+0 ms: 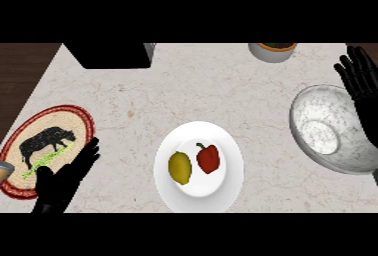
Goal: Pick the bell pepper from the plate and place it in the bowl
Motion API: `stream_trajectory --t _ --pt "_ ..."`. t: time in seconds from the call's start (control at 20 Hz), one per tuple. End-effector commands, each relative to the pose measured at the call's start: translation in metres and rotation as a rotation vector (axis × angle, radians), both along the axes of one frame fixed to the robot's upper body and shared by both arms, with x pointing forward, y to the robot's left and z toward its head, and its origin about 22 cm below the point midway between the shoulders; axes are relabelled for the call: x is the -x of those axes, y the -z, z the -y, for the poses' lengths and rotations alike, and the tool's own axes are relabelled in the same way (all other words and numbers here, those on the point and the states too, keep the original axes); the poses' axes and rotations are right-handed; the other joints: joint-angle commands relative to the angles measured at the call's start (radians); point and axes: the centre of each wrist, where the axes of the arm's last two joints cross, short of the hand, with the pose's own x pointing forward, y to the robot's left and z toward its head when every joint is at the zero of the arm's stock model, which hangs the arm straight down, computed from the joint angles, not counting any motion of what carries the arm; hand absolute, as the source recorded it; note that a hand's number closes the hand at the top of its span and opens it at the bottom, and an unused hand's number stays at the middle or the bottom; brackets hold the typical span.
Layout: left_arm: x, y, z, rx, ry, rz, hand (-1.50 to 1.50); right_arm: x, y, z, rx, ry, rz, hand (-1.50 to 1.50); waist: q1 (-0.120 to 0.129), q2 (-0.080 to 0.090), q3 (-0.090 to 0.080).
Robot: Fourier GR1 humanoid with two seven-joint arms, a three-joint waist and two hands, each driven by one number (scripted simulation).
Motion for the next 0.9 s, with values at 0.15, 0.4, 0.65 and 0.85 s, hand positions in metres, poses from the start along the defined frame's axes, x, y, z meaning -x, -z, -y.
stream_trajectory --t 0.15,0.4,0.65,0.85 --pt "-0.039 -0.042 0.035 0.144 0.033 0.203 0.0 0.031 0.027 -0.072 0.16 0.039 0.037 1.5 -0.025 0.028 -0.038" --pt "-0.046 -0.049 0.059 0.259 0.056 0.249 0.0 0.052 0.079 -0.062 0.19 0.472 -0.084 -1.5 -0.09 0.022 -0.04" --pt "-0.051 -0.059 0.092 0.302 0.117 0.256 0.0 0.095 0.107 -0.163 0.369 0.219 0.099 -1.5 -0.019 0.031 -0.039" --pt "-0.06 -0.056 0.088 0.288 0.083 0.256 0.0 0.098 0.115 -0.163 0.641 0.269 0.018 -1.5 -0.036 0.029 -0.045"
